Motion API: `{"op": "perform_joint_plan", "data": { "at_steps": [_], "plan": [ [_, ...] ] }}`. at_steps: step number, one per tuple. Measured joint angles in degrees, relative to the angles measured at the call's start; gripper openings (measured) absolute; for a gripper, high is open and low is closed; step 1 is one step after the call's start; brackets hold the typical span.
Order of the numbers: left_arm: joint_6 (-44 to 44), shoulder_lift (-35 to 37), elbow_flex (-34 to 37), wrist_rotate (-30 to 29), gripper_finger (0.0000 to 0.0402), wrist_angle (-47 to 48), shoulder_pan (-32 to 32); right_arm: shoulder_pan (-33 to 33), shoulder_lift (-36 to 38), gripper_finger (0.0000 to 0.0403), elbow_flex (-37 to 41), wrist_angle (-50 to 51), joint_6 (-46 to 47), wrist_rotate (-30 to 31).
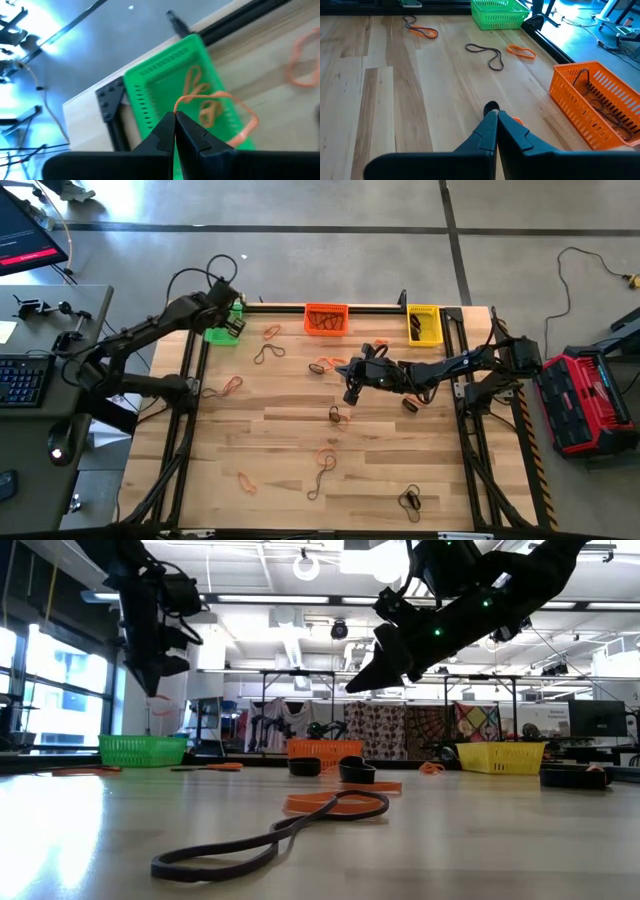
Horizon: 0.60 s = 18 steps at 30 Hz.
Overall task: Sort rubber bands into baskets
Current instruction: Put the bottom left orange rubber band into the green bin
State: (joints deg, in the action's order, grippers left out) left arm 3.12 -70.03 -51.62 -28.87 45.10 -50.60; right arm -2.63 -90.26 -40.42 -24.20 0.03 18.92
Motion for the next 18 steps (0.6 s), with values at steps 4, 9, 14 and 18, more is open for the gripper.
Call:
{"op": "perform_joint_plan", "data": {
  "at_steps": [4,9,14,18],
  "plan": [
    [-0.4,-2.1,-0.6,-0.8,0.0000,1.9,0.6,0.0,0.0,0.0000,0.0,0.0,0.0,0.0],
    [-1.3,-7.5,-2.6,-1.3,0.0000,3.0,-0.2,0.0,0.0,0.0000,0.0,-0.2,0.0,0.0],
    [-4.7,-16.3,-8.4,-1.3,0.0000,7.4,-3.7,0.0,0.0,0.0000,0.0,-0.3,0.1,0.0],
    [-4.9,-23.4,-14.6,-1.8,0.0000,14.2,-5.7,0.0,0.0,0.0000,0.0,-0.3,0.1,0.0]
  ]
}}
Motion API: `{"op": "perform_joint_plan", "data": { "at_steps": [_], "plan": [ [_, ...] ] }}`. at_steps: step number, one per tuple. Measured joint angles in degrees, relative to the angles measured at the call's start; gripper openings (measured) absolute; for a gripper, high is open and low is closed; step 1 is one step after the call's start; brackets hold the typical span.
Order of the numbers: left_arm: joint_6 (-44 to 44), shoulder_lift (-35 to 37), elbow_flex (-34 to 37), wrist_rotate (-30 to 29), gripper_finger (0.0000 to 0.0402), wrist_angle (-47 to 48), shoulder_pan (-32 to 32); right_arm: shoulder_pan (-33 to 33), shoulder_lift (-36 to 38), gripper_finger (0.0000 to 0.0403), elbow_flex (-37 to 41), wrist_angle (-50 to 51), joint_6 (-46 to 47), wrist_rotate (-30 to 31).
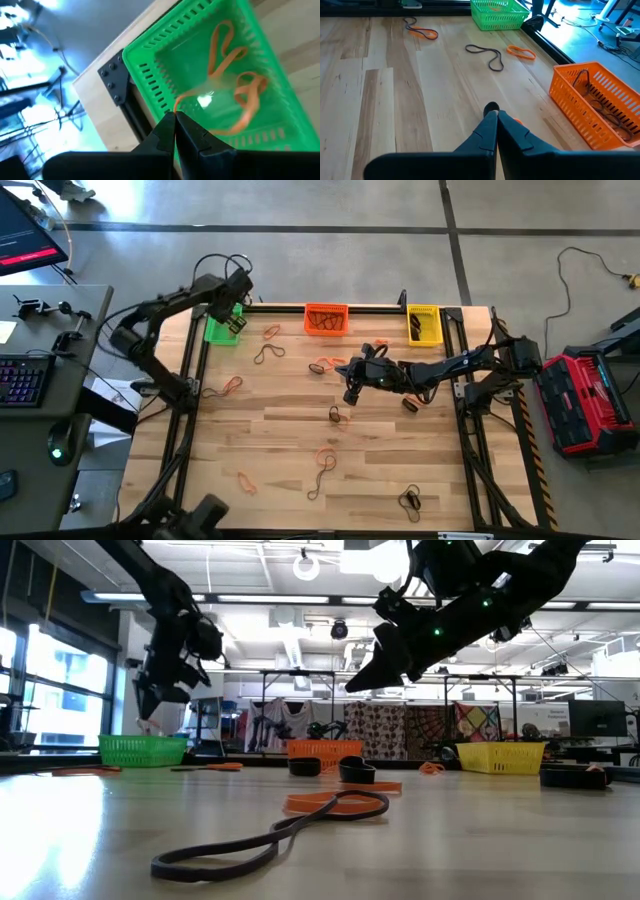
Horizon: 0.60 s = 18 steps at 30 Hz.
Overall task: Sort rubber bands into baskets
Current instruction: Put the bottom left orange rubber band into the green bin
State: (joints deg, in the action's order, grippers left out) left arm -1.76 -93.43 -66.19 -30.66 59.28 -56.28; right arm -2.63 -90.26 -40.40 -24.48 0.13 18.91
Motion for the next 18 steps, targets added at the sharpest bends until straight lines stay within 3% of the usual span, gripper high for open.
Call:
{"op": "perform_joint_plan", "data": {
  "at_steps": [7,18],
  "plan": [
    [-3.2,-8.1,-6.6,-1.6,0.0000,3.4,-2.1,0.0,0.0,0.0000,0.0,0.1,0.0,0.0],
    [-5.5,-14.6,-7.6,1.6,0.0000,0.2,-3.4,0.0,0.0,0.0000,0.0,0.5,0.0,0.0]
  ]
}}
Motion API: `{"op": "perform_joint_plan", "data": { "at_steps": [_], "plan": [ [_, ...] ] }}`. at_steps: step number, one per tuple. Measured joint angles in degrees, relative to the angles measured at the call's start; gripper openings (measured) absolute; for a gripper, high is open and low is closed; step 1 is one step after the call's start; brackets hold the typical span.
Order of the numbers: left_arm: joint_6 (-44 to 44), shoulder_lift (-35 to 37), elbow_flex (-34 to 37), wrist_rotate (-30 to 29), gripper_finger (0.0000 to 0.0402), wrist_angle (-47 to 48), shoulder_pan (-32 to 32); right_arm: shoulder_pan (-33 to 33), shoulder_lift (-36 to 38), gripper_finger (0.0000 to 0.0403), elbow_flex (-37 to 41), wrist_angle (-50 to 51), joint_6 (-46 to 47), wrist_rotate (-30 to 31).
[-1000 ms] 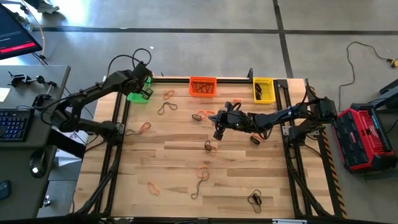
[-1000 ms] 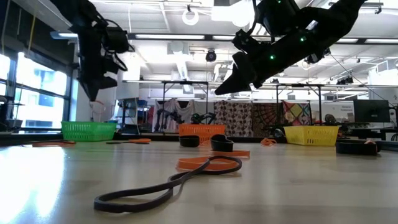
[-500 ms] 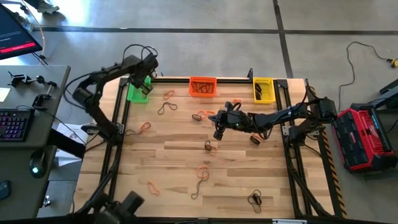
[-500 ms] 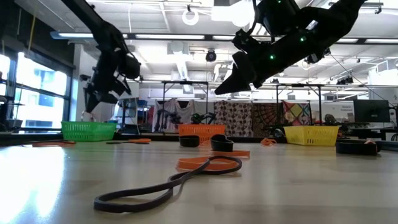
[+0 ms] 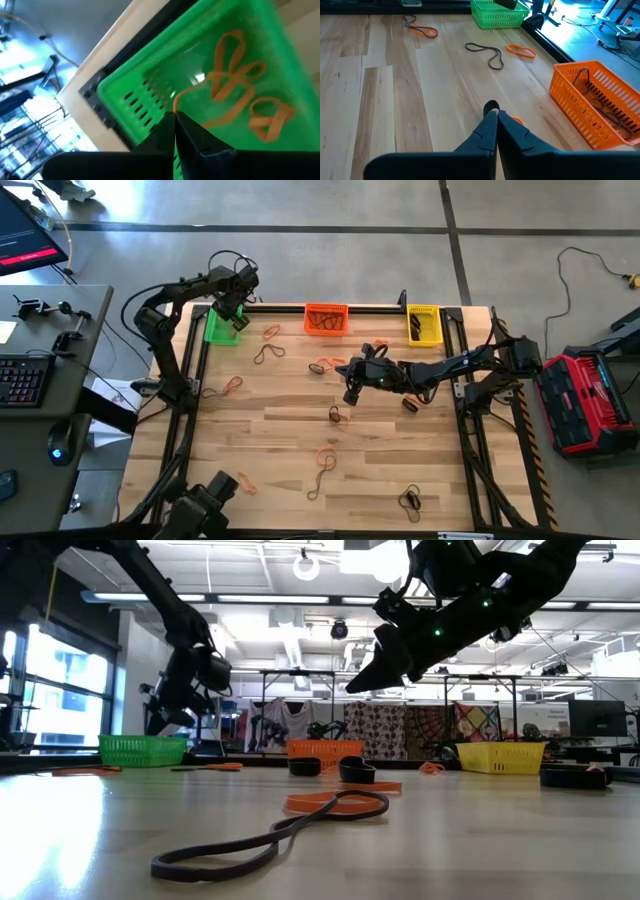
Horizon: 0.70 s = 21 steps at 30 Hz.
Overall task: Sort rubber bands into baskets
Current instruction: Put the bottom left orange rubber band into the green bin, then put the top right orange rubber band into the green bin
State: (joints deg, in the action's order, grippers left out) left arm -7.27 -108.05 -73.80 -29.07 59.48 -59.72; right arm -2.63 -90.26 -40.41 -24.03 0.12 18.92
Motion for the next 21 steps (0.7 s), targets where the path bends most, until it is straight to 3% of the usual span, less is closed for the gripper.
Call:
{"op": "perform_joint_plan", "data": {
  "at_steps": [10,21],
  "plan": [
    [-3.5,-2.1,0.0,0.2,0.0005,-0.9,0.0,0.0,0.0,0.0000,0.0,0.4,0.1,0.0],
    [-6.4,-1.0,0.0,-2.0,0.0061,0.1,2.6,0.0,0.0,0.0000,0.0,0.4,0.1,0.0]
  ]
}}
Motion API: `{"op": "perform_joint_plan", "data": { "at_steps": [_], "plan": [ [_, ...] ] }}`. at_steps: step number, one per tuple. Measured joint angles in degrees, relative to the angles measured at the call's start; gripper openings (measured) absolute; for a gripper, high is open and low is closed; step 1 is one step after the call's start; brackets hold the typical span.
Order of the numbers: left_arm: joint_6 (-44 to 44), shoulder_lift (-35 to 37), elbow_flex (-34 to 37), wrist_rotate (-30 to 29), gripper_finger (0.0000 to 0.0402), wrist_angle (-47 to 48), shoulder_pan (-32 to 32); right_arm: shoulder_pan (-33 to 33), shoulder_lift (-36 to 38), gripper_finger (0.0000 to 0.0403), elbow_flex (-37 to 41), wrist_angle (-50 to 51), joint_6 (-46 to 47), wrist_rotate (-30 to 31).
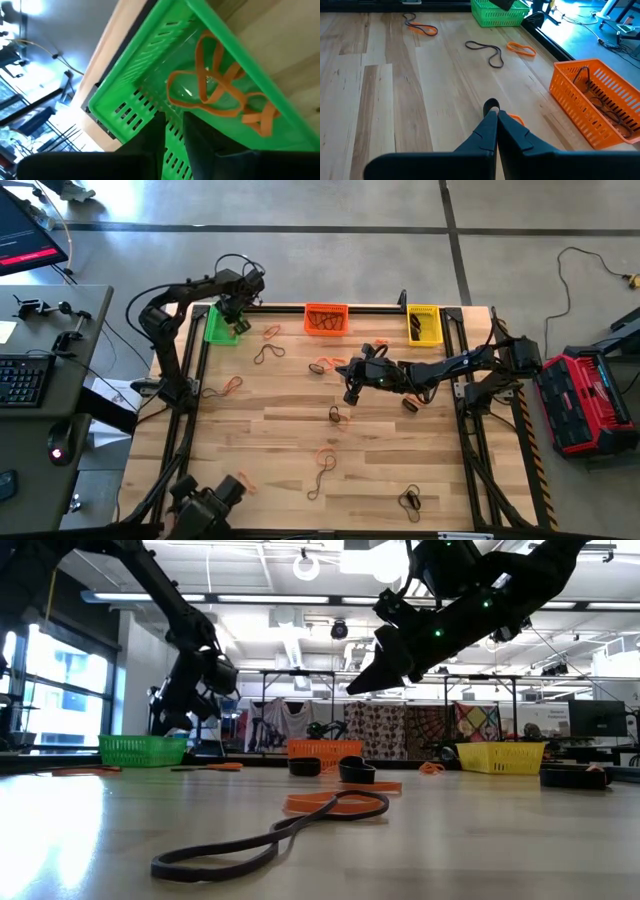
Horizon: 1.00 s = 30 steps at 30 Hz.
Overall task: Sort rubber bands into baskets
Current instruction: Put the top right orange rubber band into the green bin
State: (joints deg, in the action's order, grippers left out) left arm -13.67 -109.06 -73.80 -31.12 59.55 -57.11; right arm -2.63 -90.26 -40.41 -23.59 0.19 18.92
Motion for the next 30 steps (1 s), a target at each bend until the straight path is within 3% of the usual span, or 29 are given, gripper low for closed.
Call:
{"op": "perform_joint_plan", "data": {
  "at_steps": [6,14,18,25,30],
  "plan": [
    [1.4,3.8,0.0,1.4,0.0069,-0.8,1.2,-0.1,0.0,0.0000,0.0,0.1,1.6,0.0],
    [4.2,13.4,1.1,16.1,0.0061,-13.3,3.7,-2.0,0.0,0.0000,0.0,3.3,7.5,-1.5],
    [4.9,19.7,6.9,20.9,0.0049,-24.9,7.6,-3.8,0.0,0.0001,0.0,4.9,9.6,-1.5],
    [5.9,30.1,20.1,23.4,0.0037,-43.1,16.6,-9.4,0.0,0.0005,0.0,10.6,10.3,-1.6],
    [8.7,34.4,27.8,25.9,0.0037,-53.8,22.4,-14.5,0.0,0.0051,0.0,15.4,11.3,-1.5]
  ]
}}
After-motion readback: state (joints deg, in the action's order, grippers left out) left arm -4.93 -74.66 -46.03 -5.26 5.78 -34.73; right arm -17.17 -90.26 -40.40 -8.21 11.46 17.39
